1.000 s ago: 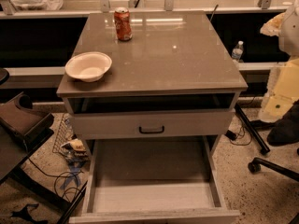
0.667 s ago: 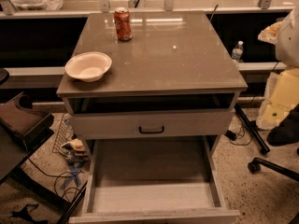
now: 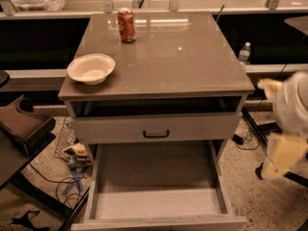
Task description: Close middle drawer
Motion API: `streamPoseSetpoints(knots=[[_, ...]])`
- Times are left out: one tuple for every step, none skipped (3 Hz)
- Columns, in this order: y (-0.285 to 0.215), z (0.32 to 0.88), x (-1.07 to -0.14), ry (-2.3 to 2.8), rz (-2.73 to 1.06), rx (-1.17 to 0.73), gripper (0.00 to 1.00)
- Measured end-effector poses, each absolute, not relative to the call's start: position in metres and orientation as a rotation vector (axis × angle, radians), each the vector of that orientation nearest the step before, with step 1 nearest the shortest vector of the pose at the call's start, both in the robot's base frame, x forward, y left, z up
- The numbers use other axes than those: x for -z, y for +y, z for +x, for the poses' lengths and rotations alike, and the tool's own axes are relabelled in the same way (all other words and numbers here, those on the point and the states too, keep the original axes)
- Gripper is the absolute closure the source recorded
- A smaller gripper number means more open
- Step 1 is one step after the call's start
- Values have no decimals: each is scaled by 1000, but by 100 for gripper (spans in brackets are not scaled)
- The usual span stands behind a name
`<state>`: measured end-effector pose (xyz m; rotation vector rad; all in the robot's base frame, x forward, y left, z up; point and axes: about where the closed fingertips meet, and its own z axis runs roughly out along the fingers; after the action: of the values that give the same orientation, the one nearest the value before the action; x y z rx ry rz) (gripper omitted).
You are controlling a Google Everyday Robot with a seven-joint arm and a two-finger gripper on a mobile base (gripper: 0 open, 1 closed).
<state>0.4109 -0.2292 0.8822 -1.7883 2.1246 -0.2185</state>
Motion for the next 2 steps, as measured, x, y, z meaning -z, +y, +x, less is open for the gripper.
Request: streamPoseSetpoints(knots=[[-252, 391, -804, 2152, -1869, 206, 0], [-287, 338, -717, 2236, -1918, 233, 0]])
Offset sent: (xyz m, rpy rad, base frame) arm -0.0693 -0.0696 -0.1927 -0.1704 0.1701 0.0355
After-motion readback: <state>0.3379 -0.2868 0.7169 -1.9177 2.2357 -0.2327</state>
